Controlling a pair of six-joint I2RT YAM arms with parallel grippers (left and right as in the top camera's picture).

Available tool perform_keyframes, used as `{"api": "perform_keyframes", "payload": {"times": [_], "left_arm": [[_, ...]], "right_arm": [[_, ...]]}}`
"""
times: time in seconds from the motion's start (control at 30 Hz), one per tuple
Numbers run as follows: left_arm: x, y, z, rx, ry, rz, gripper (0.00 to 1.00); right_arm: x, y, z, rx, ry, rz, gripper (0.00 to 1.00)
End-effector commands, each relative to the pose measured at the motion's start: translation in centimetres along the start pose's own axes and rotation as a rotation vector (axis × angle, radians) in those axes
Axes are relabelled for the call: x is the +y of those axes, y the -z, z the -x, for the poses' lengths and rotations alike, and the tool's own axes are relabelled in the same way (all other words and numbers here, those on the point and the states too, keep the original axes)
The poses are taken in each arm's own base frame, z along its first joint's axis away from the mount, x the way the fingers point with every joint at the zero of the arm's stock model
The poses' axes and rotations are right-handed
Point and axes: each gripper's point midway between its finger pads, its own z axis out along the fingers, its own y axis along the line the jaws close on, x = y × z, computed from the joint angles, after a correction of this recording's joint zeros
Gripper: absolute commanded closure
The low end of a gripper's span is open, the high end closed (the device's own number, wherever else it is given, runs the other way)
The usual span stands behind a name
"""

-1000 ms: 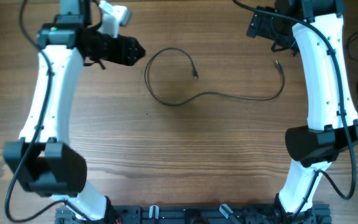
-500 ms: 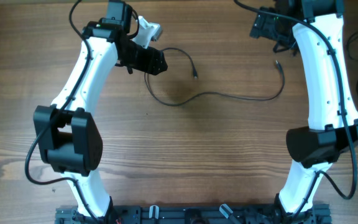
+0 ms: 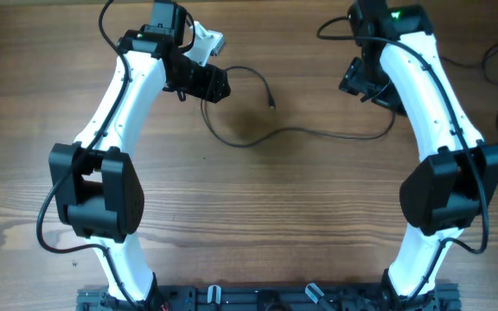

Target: Untangle cables

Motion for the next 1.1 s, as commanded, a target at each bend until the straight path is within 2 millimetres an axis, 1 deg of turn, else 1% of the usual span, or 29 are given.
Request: {"api": "perform_keyframes", "payload": {"times": [0.0, 0.2, 0.43, 0.5, 0.6, 0.7, 0.8, 0.9, 1.07], "left_arm": [[0.9, -0.6, -0.4, 0.021, -0.003, 0.044, 0.32], [1.2, -0.5, -0.5, 0.026, -0.003, 0.062, 0.32], [1.2, -0.5, -0.5, 0.026, -0.003, 0.062, 0.32], [1.2, -0.5, -0.5, 0.026, -0.003, 0.062, 0.32], [1.5, -0.5, -0.5, 0.030, -0.003, 0.081, 0.32], [1.6, -0.5, -0.5, 0.031, -0.003, 0.084, 0.32], [1.6, -0.5, -0.5, 0.031, -0.003, 0.084, 0.32], [1.6, -0.5, -0.5, 0.031, -0.003, 0.084, 0.32], [1.6, -0.5, -0.5, 0.031, -0.003, 0.084, 0.32]], "right_arm": [[0.3, -1.5, -2.0, 0.045, -0.047, -0.016, 0.02], [0.8, -3.9, -4.4, 0.092, -0.065, -0.040, 0.01], [2.0, -6.1, -5.8, 0.117, -0.098, -0.010, 0.01], [2.4, -6.9, -6.0, 0.115, -0.100, 0.005, 0.01], [3.7, -8.2, -6.1, 0.109, -0.077, 0.064, 0.01], [4.5, -9.2, -6.4, 0.110, -0.076, 0.105, 0.01], [4.8, -10.1, -6.7, 0.108, -0.105, 0.115, 0.01], [4.9, -10.7, -6.9, 0.105, -0.125, 0.120, 0.01], [5.4, -10.9, -6.6, 0.092, -0.139, 0.143, 0.01]]}}
